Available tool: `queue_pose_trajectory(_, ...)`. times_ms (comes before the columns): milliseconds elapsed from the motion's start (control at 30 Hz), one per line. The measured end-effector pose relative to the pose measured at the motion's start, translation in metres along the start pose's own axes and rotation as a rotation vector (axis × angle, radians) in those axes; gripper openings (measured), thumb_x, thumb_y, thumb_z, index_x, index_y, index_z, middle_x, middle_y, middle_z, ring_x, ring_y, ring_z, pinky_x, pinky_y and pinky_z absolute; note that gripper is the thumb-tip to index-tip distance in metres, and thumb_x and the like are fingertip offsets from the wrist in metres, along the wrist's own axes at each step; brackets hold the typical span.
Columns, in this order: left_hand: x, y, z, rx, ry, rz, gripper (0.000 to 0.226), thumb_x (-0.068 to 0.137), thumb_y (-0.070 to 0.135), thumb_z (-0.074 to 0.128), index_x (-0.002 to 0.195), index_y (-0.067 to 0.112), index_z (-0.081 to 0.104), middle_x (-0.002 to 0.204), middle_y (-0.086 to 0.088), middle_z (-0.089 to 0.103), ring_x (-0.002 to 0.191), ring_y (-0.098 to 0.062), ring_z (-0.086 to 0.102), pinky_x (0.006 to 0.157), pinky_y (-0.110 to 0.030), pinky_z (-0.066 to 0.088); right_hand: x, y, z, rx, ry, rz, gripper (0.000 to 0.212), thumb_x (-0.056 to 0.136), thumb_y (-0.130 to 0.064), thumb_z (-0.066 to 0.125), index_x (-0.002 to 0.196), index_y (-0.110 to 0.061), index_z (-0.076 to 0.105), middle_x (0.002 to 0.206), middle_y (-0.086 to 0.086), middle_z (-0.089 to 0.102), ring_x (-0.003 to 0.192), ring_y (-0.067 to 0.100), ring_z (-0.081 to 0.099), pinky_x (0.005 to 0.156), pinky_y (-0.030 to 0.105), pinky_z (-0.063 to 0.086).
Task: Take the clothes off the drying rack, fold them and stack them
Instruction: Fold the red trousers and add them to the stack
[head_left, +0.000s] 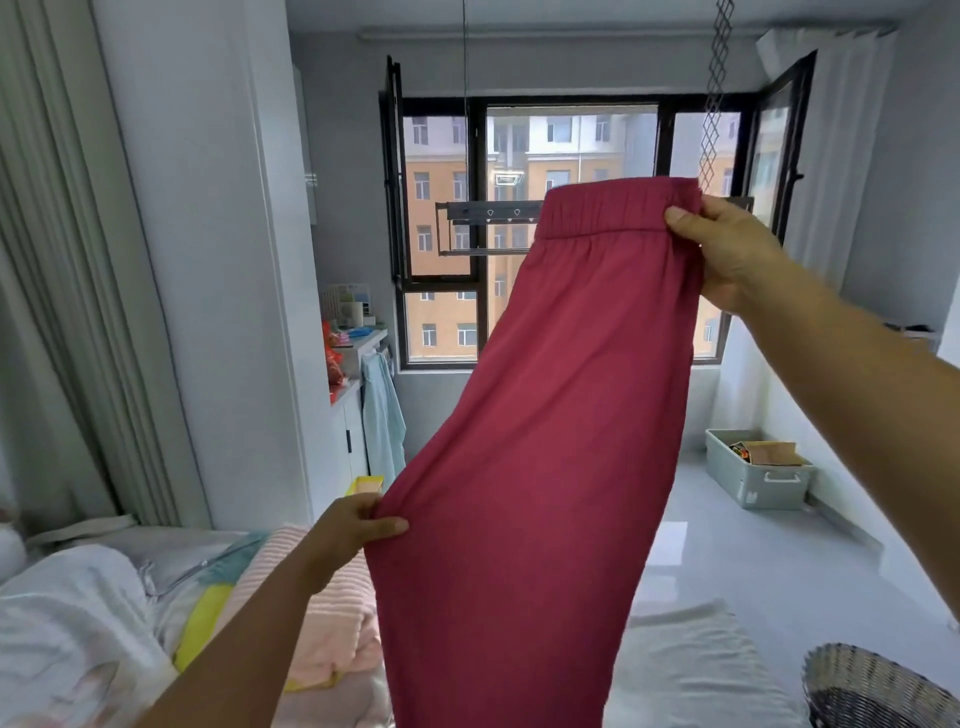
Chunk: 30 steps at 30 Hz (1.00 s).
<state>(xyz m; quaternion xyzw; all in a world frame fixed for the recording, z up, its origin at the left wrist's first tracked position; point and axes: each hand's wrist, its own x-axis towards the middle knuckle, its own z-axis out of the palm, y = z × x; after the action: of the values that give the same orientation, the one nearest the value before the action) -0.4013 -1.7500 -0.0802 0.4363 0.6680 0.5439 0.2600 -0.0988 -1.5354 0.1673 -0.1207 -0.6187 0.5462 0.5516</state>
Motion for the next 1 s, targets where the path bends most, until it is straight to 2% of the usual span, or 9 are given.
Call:
queue_pose_trajectory(100, 0.002, 0.007, -0.010, -0.068, 0.095, 0.026, 0.021, 0.069, 0.013, 0.079, 0.086, 0.004, 0.070, 0.079, -0.007, 0.070, 0.076, -0.021, 0.062, 0.068, -0.023, 0.052, -0.002, 0.000, -0.004, 0.012, 0.016, -0.003, 0.016, 0.093, -0.008, 0.052, 0.099, -0.020, 0.062, 0.073, -0.012, 0.072, 0.075, 0.006, 0.065, 0.068, 0.023, 0.055)
queue_pose_trajectory(200, 0.006, 0.019, -0.027, -0.070, 0.045, 0.007, 0.036, 0.062, 0.021, 0.083, 0.093, 0.008, 0.071, 0.091, -0.010, 0.073, 0.088, -0.026, 0.066, 0.085, -0.035, 0.051, -0.001, -0.004, -0.011, 0.030, 0.045, -0.015, 0.016, 0.093, -0.009, 0.052, 0.097, -0.022, 0.061, 0.073, -0.013, 0.072, 0.074, 0.004, 0.066, 0.067, 0.022, 0.055)
queue_pose_trajectory(267, 0.008, 0.022, -0.031, -0.020, -0.025, -0.037, 0.040, 0.059, 0.023, 0.085, 0.094, 0.010, 0.071, 0.092, -0.009, 0.074, 0.090, -0.025, 0.067, 0.085, -0.034, 0.051, 0.001, -0.001, -0.014, 0.027, 0.045, -0.010, 0.016, 0.094, -0.009, 0.051, 0.098, -0.021, 0.061, 0.072, -0.013, 0.072, 0.072, 0.003, 0.067, 0.066, 0.022, 0.055)
queue_pose_trajectory(367, 0.019, 0.021, -0.024, 0.148, -0.039, -0.101, 0.011, 0.074, 0.006, 0.075, 0.082, 0.010, 0.069, 0.074, -0.001, 0.071, 0.071, -0.016, 0.066, 0.062, -0.020, 0.050, 0.006, 0.019, -0.015, 0.010, 0.046, 0.037, 0.016, 0.093, -0.007, 0.051, 0.098, -0.019, 0.061, 0.070, -0.012, 0.072, 0.068, 0.003, 0.066, 0.065, 0.021, 0.055)
queue_pose_trajectory(467, 0.041, 0.013, -0.010, 0.283, -0.010, -0.171, 0.009, 0.077, 0.003, 0.072, 0.078, 0.005, 0.063, 0.067, -0.006, 0.055, 0.058, -0.017, 0.050, 0.045, -0.021, 0.041, 0.012, 0.044, -0.020, 0.012, 0.064, 0.083, 0.016, 0.093, -0.007, 0.052, 0.098, -0.019, 0.061, 0.069, -0.012, 0.071, 0.064, 0.003, 0.066, 0.064, 0.022, 0.056)
queue_pose_trajectory(567, 0.063, 0.008, 0.001, 0.231, 0.021, -0.244, 0.009, 0.081, 0.000, 0.068, 0.085, 0.000, 0.059, 0.070, -0.010, 0.049, 0.058, -0.019, 0.049, 0.038, -0.023, 0.048, 0.020, 0.061, -0.031, 0.010, 0.098, 0.112, 0.017, 0.093, -0.008, 0.052, 0.096, -0.021, 0.061, 0.069, -0.013, 0.071, 0.063, 0.003, 0.066, 0.059, 0.021, 0.054)
queue_pose_trajectory(667, 0.090, 0.008, 0.009, 0.104, 0.074, -0.225, 0.008, 0.081, -0.005, 0.065, 0.085, -0.001, 0.060, 0.082, -0.014, 0.054, 0.069, -0.023, 0.056, 0.046, -0.023, 0.055, 0.033, 0.071, -0.044, 0.017, 0.134, 0.098, 0.016, 0.092, -0.009, 0.053, 0.099, -0.021, 0.062, 0.073, -0.013, 0.072, 0.069, 0.004, 0.067, 0.064, 0.024, 0.056)
queue_pose_trajectory(833, 0.143, 0.027, 0.004, 0.078, 0.270, -0.102, 0.011, 0.077, -0.009, 0.068, 0.079, -0.003, 0.058, 0.082, -0.015, 0.057, 0.064, -0.021, 0.054, 0.049, -0.017, 0.052, 0.051, 0.076, -0.055, 0.100, 0.170, 0.051, 0.017, 0.093, -0.007, 0.052, 0.100, -0.019, 0.062, 0.082, -0.007, 0.072, 0.079, 0.009, 0.065, 0.085, 0.030, 0.053)
queue_pose_trajectory(1000, 0.163, 0.068, -0.015, 0.085, 0.422, 0.067, 0.028, 0.074, 0.001, 0.073, 0.099, -0.007, 0.063, 0.086, -0.016, 0.063, 0.080, -0.028, 0.058, 0.086, -0.043, 0.050, 0.057, 0.046, -0.059, 0.169, 0.134, -0.038, 0.017, 0.094, -0.007, 0.050, 0.100, -0.019, 0.060, 0.078, -0.011, 0.072, 0.076, 0.005, 0.066, 0.088, 0.029, 0.052)
